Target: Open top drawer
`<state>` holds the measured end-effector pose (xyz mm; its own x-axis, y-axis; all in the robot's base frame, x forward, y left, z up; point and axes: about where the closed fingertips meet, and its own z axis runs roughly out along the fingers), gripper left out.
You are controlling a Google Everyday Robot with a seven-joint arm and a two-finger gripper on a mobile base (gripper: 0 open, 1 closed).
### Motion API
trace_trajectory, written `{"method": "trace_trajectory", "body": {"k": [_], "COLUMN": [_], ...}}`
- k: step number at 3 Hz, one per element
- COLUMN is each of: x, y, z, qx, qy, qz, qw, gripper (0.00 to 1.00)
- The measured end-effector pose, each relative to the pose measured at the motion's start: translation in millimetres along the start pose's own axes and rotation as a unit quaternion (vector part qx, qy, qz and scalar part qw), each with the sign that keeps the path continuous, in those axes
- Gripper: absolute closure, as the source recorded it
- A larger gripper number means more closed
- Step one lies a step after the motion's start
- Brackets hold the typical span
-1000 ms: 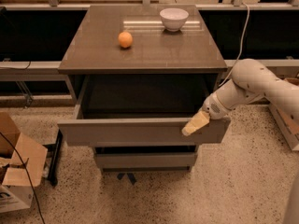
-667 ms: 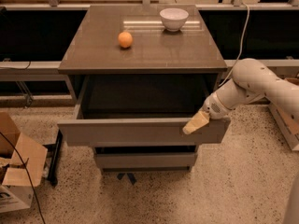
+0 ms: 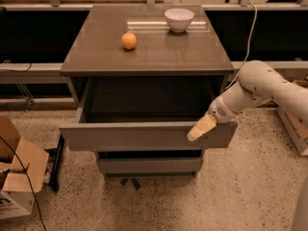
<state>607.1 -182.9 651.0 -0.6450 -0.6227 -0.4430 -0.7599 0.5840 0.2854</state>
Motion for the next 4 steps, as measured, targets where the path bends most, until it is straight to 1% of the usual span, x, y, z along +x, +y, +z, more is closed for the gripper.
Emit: {"method": "trace_trajectory", "body": {"k": [1, 2, 3, 4], "x": [10.7, 10.5, 22.4, 21.9], "y": [48.8, 45.8, 54.0, 55.2], "z": [-22.5, -19.7, -13.9, -15.5], "qx": [-0.002, -0.003, -0.023, -0.024], "qy": [0.008, 0.008, 0.032, 0.033], "qz": [-0.02, -0.018, -0.006, -0.005], "qw": [0.9998, 0.9998, 0.9992, 0.9992], "gripper": [0.0, 0.0, 0.17, 0.41]}}
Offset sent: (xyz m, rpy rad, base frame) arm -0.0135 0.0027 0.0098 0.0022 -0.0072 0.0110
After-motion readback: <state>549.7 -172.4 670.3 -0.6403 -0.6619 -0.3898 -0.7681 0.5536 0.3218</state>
